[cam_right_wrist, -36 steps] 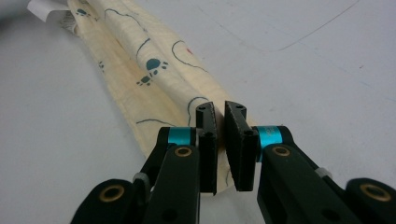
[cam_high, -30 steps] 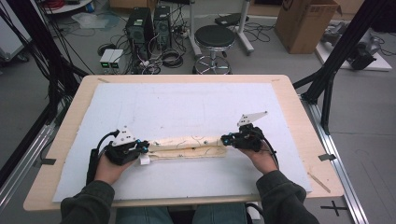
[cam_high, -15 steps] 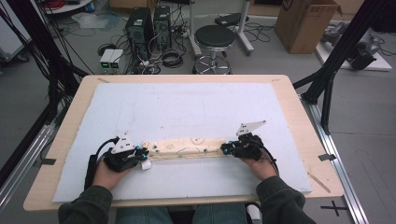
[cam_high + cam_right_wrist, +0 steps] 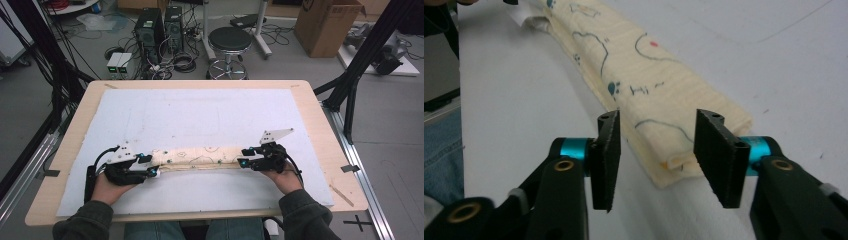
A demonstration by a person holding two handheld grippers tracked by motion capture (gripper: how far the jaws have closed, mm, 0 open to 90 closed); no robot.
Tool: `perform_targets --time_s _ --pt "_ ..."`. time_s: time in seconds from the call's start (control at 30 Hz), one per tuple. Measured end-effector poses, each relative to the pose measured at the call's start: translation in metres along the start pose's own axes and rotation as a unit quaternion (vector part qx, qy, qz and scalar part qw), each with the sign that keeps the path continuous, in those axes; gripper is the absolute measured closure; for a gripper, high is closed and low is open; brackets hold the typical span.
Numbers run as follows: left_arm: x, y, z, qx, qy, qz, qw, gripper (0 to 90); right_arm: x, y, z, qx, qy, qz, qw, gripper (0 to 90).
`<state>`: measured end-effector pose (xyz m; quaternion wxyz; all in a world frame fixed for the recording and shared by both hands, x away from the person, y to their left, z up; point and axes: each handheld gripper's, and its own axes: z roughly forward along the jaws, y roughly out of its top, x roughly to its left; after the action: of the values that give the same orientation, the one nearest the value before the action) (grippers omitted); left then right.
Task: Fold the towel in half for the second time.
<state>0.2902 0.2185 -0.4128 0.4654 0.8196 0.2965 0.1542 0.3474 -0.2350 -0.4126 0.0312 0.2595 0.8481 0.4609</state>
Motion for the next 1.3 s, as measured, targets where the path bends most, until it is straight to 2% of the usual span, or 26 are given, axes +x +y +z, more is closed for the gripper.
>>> perform_targets --time_s 0.13,0.27,0.33,0.4,0.43,0.5,0.53,0.6,0.67,0.9,0.97,1.13,1.17,1.3 --pt "0.001 0.010 0.004 -0.009 -0.005 0.001 1.0000 57.0 0.003 0.013 0.003 -0.006 0.008 -0.003 0.9999 57.3" --pt "0.002 0.019 0.020 0.004 0.006 0.005 1.0000 71.5 0.006 0.027 0.017 -0.005 0.015 -0.005 0.9999 72.4" --pt "0.001 0.022 0.028 0.008 0.007 0.002 0.9999 77.0 0.006 0.031 0.028 0.000 0.025 -0.002 0.9997 75.8" --pt "-0.001 0.023 0.038 0.021 0.003 0.007 0.9998 80.2 0.005 0.033 0.037 0.009 0.035 0.001 0.9993 76.9" --pt "-0.002 0.022 0.043 0.033 0.002 0.007 0.9994 80.4 0.006 0.034 0.043 0.018 0.044 0.006 0.9989 76.9" --pt "-0.002 0.018 0.051 0.061 -0.008 0.009 0.9980 80.5 0.006 0.032 0.054 0.046 0.049 -0.003 0.9977 76.8" --pt "-0.003 0.016 0.054 0.078 -0.005 0.019 0.9967 80.5 0.006 0.031 0.057 0.056 0.054 -0.001 0.9970 76.8" --pt "-0.004 0.014 0.054 0.088 -0.004 0.022 0.9959 80.3 0.006 0.027 0.060 0.065 0.053 0.001 0.9965 77.0" --pt "-0.003 0.014 0.054 0.086 -0.001 0.024 0.9960 79.7 0.004 0.022 0.060 0.070 0.048 0.001 0.9964 76.9" --pt "0.000 0.010 0.051 0.104 0.015 0.026 0.9941 75.5 0.002 0.010 0.054 0.082 0.029 -0.004 0.9962 77.0" --pt "0.000 0.008 0.051 0.101 0.017 0.027 0.9943 73.0 0.002 0.008 0.052 0.084 0.026 -0.008 0.9961 76.8" --pt "0.003 0.000 0.045 0.083 0.023 0.006 0.9962 66.4 0.001 0.000 0.043 0.078 0.016 -0.010 0.9968 76.3" --pt "0.003 0.000 0.045 0.085 0.024 0.009 0.9960 65.4 0.001 -0.002 0.040 0.076 0.014 -0.007 0.9970 75.9" --pt "0.003 -0.001 0.046 0.081 0.027 0.008 0.9963 61.9 0.003 -0.006 0.036 0.068 0.006 -0.018 0.9975 74.7"
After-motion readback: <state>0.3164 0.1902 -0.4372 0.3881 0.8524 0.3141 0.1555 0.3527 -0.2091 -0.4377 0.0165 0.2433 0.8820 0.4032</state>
